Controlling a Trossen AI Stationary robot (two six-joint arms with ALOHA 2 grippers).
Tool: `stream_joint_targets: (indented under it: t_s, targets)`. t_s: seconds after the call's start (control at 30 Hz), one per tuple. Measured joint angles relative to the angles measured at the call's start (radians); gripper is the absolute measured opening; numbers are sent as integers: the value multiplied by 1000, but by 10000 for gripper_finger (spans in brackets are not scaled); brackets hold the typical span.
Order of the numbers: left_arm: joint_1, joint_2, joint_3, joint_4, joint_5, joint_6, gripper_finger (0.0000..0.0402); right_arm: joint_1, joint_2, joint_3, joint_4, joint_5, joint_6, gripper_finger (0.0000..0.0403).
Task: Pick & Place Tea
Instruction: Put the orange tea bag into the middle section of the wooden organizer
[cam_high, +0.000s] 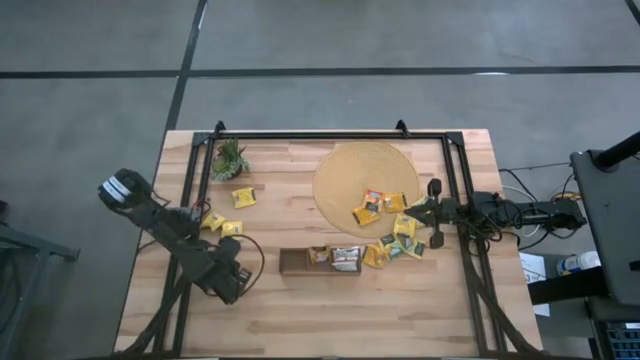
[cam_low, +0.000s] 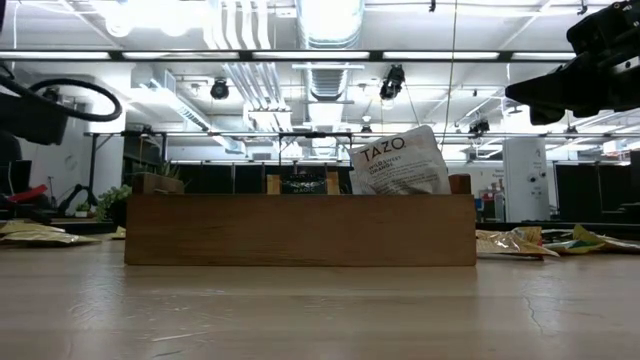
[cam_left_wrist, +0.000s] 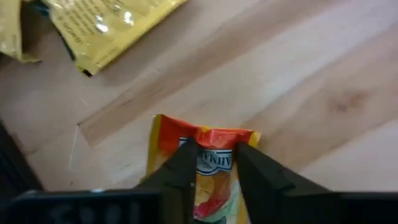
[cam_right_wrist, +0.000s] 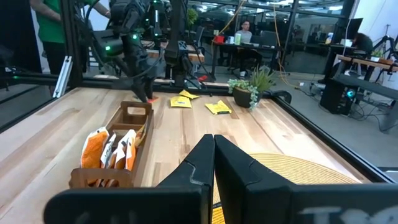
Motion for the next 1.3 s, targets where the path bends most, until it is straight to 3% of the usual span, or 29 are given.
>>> stream_joint_targets:
  t_s: [0.1, 0.17, 0.37, 0.67, 0.87, 1.1, 1.3]
  targets:
    - [1, 1, 28, 5, 7, 59, 33, 0, 1, 0, 0, 0, 0, 9]
    - [5, 1, 49, 6, 6, 97, 16, 0, 1, 0, 0, 0, 0, 9]
    - [15, 11, 166, -65, -47, 247, 12, 0, 1, 0, -1, 0, 0, 9]
    - [52, 75, 432, -178, -240, 675, 10, 0, 0, 0, 0, 0, 0, 9]
    - [93, 209, 689, -283, -307, 1018, 9, 0, 0, 0, 0, 0, 0, 9]
    - [154, 451, 1048, -586, -352, 1363, 9, 0, 0, 0, 0, 0, 0, 9]
    - [172, 629, 1257, -693, -448, 1711, 9, 0, 0, 0, 0, 0, 0, 9]
